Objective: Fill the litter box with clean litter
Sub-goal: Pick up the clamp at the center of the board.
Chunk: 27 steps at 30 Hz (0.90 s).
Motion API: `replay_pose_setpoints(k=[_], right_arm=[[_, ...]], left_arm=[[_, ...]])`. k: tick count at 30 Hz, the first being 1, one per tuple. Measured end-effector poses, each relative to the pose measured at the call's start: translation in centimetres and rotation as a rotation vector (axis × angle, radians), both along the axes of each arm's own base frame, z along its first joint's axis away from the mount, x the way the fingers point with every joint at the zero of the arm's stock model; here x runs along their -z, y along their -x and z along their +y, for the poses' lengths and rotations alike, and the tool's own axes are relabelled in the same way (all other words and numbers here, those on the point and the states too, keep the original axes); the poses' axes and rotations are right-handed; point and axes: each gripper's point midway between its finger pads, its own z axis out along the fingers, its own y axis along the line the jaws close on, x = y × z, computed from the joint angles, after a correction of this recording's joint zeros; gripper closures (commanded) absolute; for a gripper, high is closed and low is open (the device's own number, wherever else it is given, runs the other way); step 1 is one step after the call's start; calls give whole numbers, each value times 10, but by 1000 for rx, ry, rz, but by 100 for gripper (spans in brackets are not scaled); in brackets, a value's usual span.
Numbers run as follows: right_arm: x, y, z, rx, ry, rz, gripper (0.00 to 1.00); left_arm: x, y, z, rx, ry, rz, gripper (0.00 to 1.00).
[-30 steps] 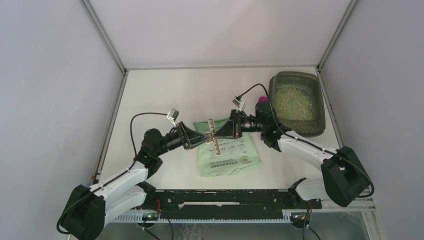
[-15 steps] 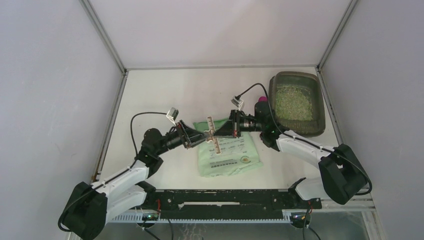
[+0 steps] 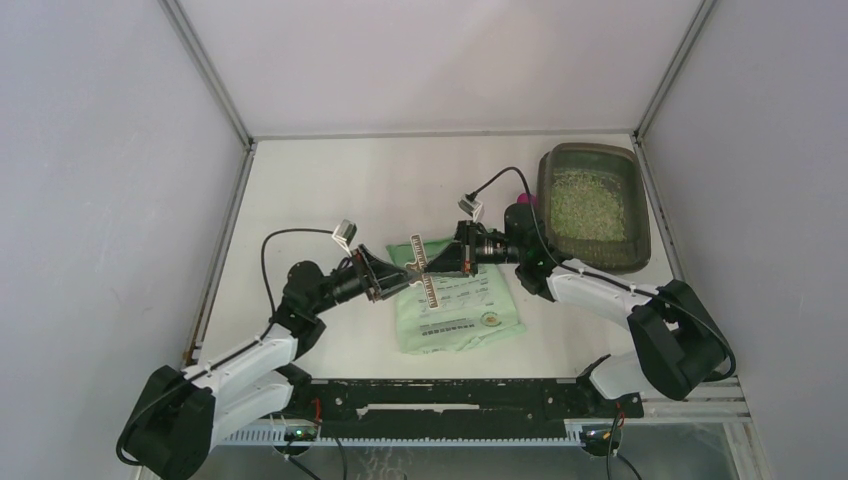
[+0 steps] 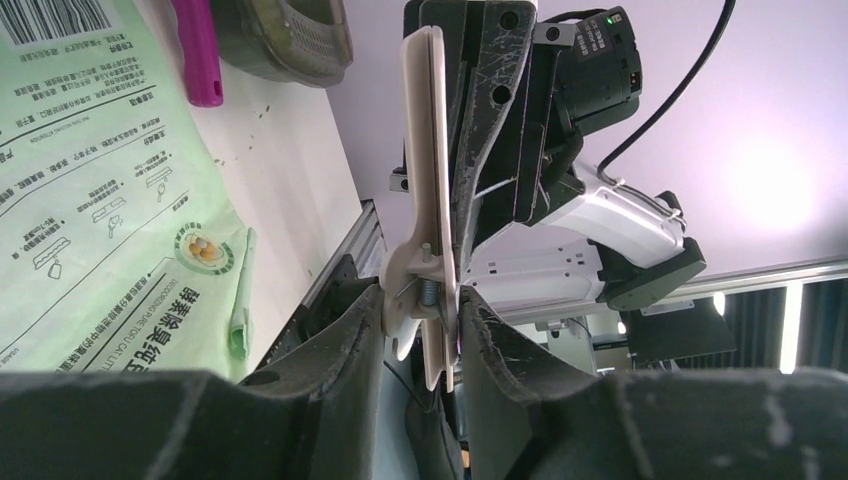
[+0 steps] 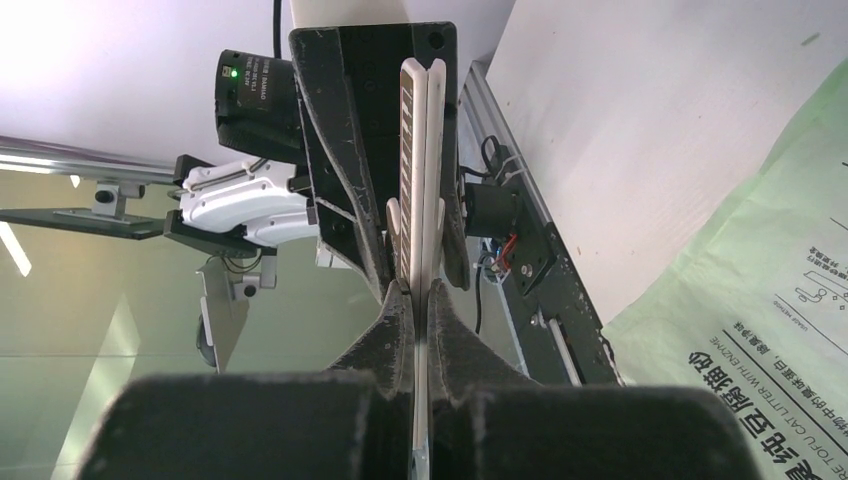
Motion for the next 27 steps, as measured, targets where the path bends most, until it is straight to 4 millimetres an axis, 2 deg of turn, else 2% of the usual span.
replay_pose_setpoints(k=[3,6,8,11,12,13,15,18,25,27], right_arm=[[0,-2,-1,5,0,-1,100],[0,-3,-2,8,0,1,100],[0,-3,-2,7,0,1,100],[0,-3,-2,7,0,-2,100],[0,-3,-2,5,0,-3,100],[0,-2,-2,5,1,-3,96],[0,-2,-2,3,1,-3,71],[2,-1,-1,1,4,-3,54],[5,-1,-2,0,14,-1,54],[5,-1,-2,0,13,-2,65]], left_arm=[[1,0,2,-6,1,3,64],[2,0,3,-10,2,3,69],[1,0,3,-11,3,3,79],[1,-1,4,-11,6,10,98],[1,-1,4,-11,6,10,100],[1,-1,4,-11,6,11,100],[2,-1,3,-11,6,13,100],[2,-2,2,-8,12,23,100],[-5,-2,2,-1,43,13,100],[-4,-2,1,1,46,15,100]])
